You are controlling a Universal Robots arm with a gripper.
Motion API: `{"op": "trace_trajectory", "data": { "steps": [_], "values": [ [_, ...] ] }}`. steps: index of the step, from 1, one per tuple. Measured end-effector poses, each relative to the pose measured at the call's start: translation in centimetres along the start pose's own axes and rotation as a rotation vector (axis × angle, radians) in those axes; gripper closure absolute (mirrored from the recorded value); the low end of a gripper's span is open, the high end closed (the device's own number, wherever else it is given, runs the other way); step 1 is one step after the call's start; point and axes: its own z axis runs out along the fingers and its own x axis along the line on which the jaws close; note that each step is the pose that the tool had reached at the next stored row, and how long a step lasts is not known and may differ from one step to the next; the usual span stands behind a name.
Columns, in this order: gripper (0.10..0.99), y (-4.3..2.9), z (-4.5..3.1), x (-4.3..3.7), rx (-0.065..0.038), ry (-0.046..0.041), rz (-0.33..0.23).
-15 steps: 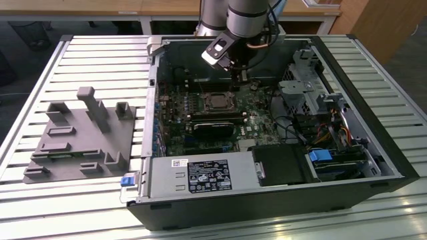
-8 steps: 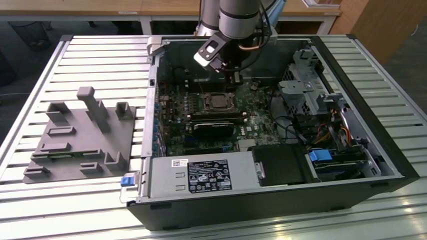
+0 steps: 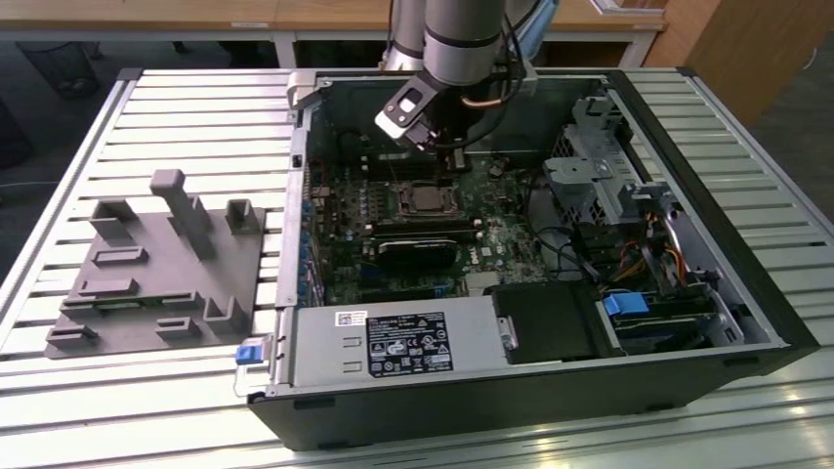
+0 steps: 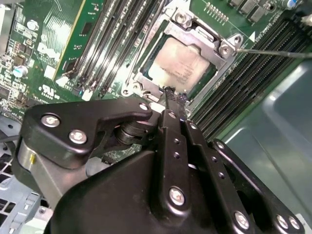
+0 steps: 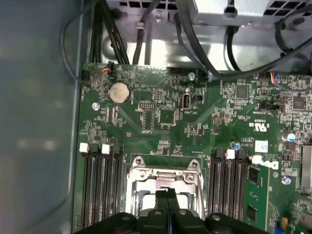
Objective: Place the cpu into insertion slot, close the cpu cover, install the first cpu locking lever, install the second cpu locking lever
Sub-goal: 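Close the cpu cover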
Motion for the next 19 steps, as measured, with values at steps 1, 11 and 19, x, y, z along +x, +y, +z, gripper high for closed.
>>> {"op": "trace_trajectory", "data": {
  "steps": [1, 11, 19],
  "values": [
    [0.980, -0.06, 0.01, -0.03, 0.000, 0.0001, 0.000],
    [0.980, -0.77, 0.09, -0.04, 0.000, 0.0001, 0.000],
    [0.980, -1.66, 0.14, -0.01, 0.000, 0.0001, 0.000]
  ]
}}
